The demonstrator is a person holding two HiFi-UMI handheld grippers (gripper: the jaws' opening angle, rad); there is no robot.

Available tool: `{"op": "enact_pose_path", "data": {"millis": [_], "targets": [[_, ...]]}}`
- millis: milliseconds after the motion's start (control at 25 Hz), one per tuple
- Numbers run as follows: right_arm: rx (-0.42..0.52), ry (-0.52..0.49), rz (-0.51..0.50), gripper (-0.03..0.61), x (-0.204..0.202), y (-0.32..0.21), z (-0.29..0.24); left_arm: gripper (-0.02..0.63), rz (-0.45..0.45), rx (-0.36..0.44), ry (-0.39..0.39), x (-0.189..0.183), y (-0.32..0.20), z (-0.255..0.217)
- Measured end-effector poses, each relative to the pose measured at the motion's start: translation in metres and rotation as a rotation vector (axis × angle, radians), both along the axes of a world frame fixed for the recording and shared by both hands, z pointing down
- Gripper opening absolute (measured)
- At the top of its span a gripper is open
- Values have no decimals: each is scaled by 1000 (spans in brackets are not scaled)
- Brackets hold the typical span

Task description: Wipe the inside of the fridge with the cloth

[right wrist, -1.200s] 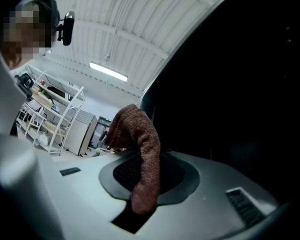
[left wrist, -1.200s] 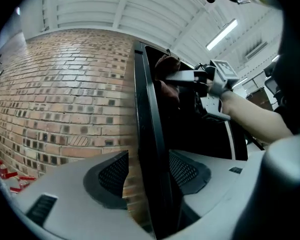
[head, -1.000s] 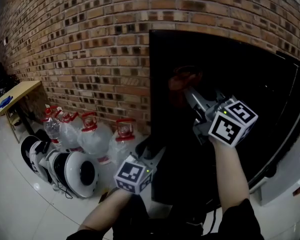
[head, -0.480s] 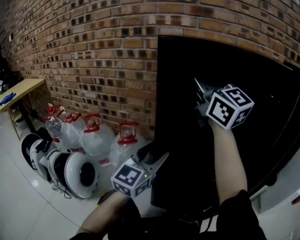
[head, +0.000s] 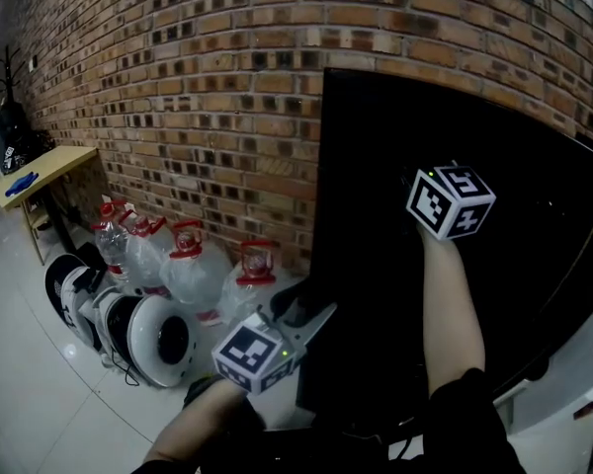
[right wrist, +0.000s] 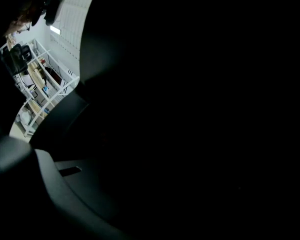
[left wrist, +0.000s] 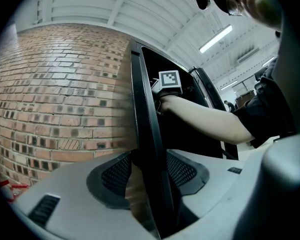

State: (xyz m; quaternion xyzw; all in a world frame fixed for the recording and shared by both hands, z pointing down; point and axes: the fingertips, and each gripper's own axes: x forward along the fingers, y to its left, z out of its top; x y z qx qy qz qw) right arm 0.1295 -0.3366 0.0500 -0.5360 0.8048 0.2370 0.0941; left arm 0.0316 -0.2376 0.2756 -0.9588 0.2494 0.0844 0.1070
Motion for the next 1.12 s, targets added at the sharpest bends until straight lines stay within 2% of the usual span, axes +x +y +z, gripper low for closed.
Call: {"op": "enact_pose_path", "data": {"millis": [120,440,760,920,1120], "targets": [[-1,1,13,72,8,-12,-1,221,11,5,-7,1,1,-3],[-45,-27,60,72,31,-57,7,219,19,-44,-34,-2,-3,5],[-115,-83,109,72,56,-99,19,219,37,-47,13,-1,-3,2],[-135,-109,143,72,67,-116,21,221,67,-13,44,-3,-5,-1],[-101,-109,245,72,68,-121,11,221,81,-23,72,-3,-6,0]]}}
